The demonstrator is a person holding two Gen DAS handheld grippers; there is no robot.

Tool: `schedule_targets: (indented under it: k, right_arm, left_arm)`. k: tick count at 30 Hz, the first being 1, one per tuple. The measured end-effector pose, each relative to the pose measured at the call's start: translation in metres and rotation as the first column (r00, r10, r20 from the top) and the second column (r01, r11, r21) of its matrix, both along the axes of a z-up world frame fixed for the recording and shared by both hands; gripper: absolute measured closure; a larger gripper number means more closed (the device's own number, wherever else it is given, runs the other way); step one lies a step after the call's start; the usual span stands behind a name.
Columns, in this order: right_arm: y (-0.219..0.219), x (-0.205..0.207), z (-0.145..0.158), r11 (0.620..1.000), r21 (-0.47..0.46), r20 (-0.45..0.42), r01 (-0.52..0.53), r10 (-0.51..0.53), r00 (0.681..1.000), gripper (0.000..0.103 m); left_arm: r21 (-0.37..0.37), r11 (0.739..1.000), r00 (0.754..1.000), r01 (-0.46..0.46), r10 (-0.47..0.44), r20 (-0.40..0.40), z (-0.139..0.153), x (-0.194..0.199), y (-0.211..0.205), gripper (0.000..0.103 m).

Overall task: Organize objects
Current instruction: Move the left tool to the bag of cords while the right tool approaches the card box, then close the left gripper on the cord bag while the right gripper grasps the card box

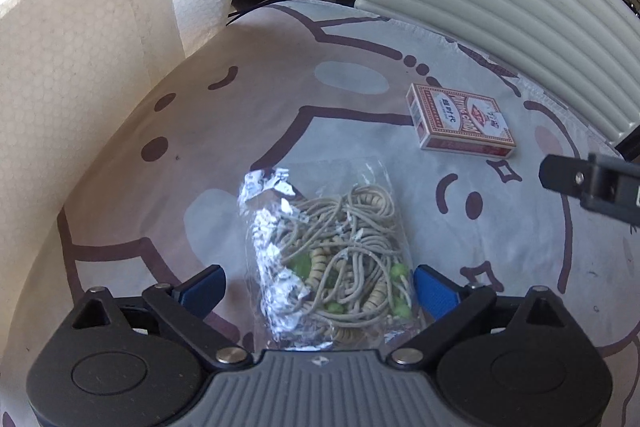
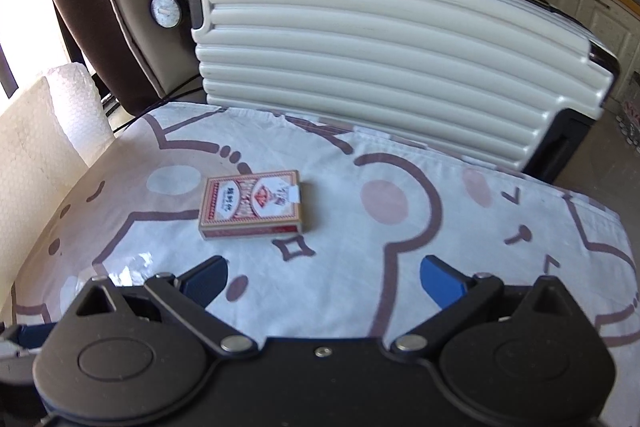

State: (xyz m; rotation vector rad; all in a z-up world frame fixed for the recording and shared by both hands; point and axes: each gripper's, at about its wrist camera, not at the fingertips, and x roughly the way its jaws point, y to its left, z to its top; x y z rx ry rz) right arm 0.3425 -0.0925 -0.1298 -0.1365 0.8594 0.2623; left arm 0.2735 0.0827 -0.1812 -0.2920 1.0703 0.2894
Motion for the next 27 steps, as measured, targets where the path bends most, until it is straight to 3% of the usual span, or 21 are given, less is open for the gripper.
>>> schedule_targets:
  k: [5, 13, 20, 27]
  right_arm:
    - [0.024, 0.010, -0.006, 0.999, -0.007, 0.000, -0.042, 0.042, 0.999, 0.000]
    - [0.052, 0.028, -0.019, 0.998, -0.007, 0.000, -0.067, 0.067, 0.998, 0.000]
    - [0.074, 0.047, -0.032, 0.997, -0.032, -0.008, -0.070, 0.070, 0.998, 0.000]
    - [0.086, 0.060, -0.049, 0.995, -0.076, -0.024, -0.057, 0.056, 0.998, 0.000]
  left_arm:
    - [-0.036, 0.998, 0.999, -0.044, 0.044, 0.004, -0.002, -0.007, 0.028, 0.023]
    - [-0.003, 0.997, 0.997, -0.082, 0.082, -0.006, 0.001, -0.026, 0.073, 0.027]
    - [-0.048, 0.994, 0.994, -0.094, 0.091, -0.051, 0.005, -0.052, 0.105, 0.028]
    - [-0.088, 0.996, 0.994, -0.012, 0.002, -0.109, 0.009, -0.070, 0.104, 0.028]
